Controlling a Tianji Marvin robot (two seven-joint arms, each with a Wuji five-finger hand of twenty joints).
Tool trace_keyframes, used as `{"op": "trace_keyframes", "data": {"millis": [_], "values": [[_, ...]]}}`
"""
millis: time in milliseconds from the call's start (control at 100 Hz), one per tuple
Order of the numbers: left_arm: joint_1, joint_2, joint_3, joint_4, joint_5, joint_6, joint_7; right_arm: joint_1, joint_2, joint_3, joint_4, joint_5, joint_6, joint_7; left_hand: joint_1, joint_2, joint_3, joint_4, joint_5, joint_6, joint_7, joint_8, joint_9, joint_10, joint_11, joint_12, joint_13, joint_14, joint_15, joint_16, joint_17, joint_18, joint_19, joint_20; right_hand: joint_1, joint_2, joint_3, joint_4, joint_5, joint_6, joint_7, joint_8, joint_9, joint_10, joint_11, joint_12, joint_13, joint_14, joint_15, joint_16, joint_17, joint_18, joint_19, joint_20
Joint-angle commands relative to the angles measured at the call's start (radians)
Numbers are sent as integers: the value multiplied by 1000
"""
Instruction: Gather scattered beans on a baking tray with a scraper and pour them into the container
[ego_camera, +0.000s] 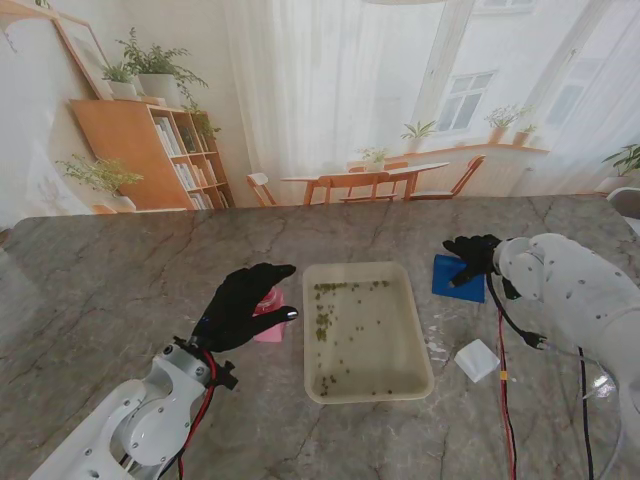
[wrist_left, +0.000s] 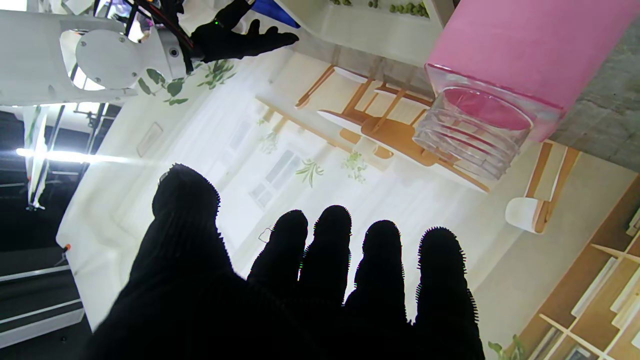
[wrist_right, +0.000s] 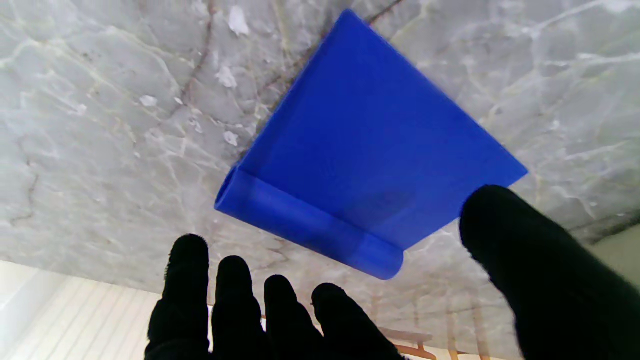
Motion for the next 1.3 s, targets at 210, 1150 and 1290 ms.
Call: {"op": "trace_keyframes", "data": {"millis": [210,1150,1290], "values": [[-13,2,12,13,-5,5,-20,73,-85,-168,187,110,-72,-60,12,59,-12,110,29,-21,3,19,11,-32,1,14,35,-28,7,9,-1,-4,26,-4,-26,-25,41,-10,5,28,-1,0,-8,5,30,19,-19,14,38,18,12,5,8,-19],[-12,-2,14,21,-20,-13,-3,-3,-123,-298,278,161,-78,-108,21,91,-13,107,48,-27,11,25,27,-36,6,18,60,-32,14,16,10,-5,50,-4,22,-123,137,-36,-14,120,50,280,-9,50,330,242,267,-69,365,196,250,-43,204,128],[-17,-3,17,26,-25,-18,-3,-15,-126,-312,278,153,-86,-147,26,95,-13,106,54,-29,13,27,29,-37,6,19,62,-31,14,17,12,-2,53,-4,48,-194,192,-56,-34,131,63,573,-14,45,481,398,328,-142,560,294,376,-114,276,165]]}}
